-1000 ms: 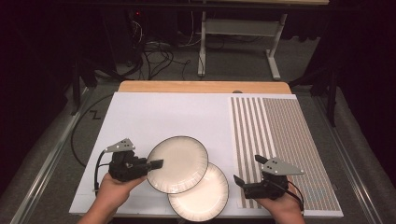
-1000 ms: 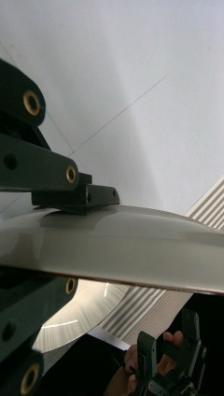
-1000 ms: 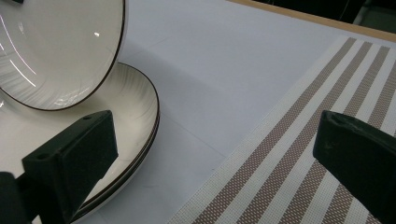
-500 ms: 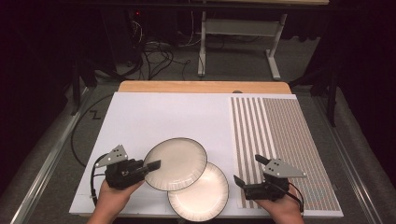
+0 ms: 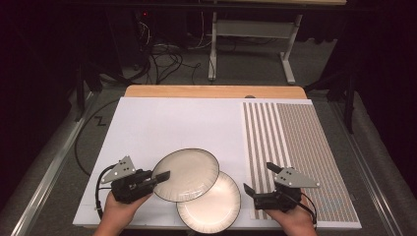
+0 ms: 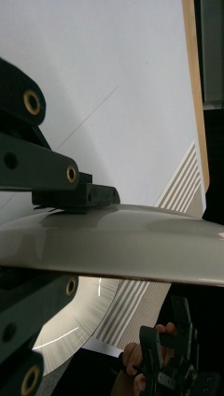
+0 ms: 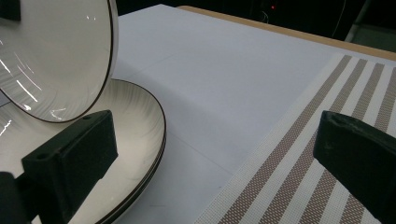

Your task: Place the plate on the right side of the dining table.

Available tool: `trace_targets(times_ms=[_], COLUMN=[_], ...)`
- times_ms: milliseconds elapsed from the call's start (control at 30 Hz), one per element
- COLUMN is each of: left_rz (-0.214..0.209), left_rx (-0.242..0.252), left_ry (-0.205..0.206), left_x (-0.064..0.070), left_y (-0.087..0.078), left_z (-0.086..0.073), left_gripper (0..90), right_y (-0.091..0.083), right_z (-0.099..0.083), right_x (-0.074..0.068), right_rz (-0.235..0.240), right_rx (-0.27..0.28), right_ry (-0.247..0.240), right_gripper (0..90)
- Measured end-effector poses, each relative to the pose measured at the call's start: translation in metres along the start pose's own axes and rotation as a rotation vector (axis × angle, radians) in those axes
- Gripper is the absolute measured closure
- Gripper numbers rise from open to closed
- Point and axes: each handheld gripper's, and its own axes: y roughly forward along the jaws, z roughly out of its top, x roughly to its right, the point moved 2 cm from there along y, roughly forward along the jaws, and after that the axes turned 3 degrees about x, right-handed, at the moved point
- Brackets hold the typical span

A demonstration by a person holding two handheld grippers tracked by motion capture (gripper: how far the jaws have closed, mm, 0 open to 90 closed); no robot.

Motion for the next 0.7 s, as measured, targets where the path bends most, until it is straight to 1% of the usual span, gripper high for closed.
trace_targets(times_ms=[100,233,300,400,633,700], left_rz=[0.0,-0.003,-0.003,-0.002,0.001,-0.001], left_rx=[0.002,0.011,0.012,0.014,0.016,0.016], left_ry=[-0.004,-0.019,-0.022,-0.025,-0.026,-0.025], left_x=[-0.001,-0.003,-0.003,-0.004,-0.004,-0.004], left_y=[0.0,0.0,-0.001,-0.001,-0.002,-0.002], left_z=[-0.001,-0.002,-0.003,-0.003,-0.004,-0.004], left_gripper=[76.7,76.6,76.5,76.5,76.4,76.5], right_y=[0.002,0.008,0.011,0.017,0.036,0.041], right_z=[0.001,0.005,0.009,0.016,0.025,0.026], right_x=[-0.003,-0.009,-0.012,-0.018,-0.033,-0.036], right_rz=[-0.003,0.014,0.04,0.06,0.088,0.1], right_rx=[0.005,0.003,0.009,0.017,-0.004,-0.009], right_ry=[-0.001,-0.005,0.02,0.026,-0.025,-0.025], right_gripper=[0.8,0.8,0.9,0.9,1.0,1.3])
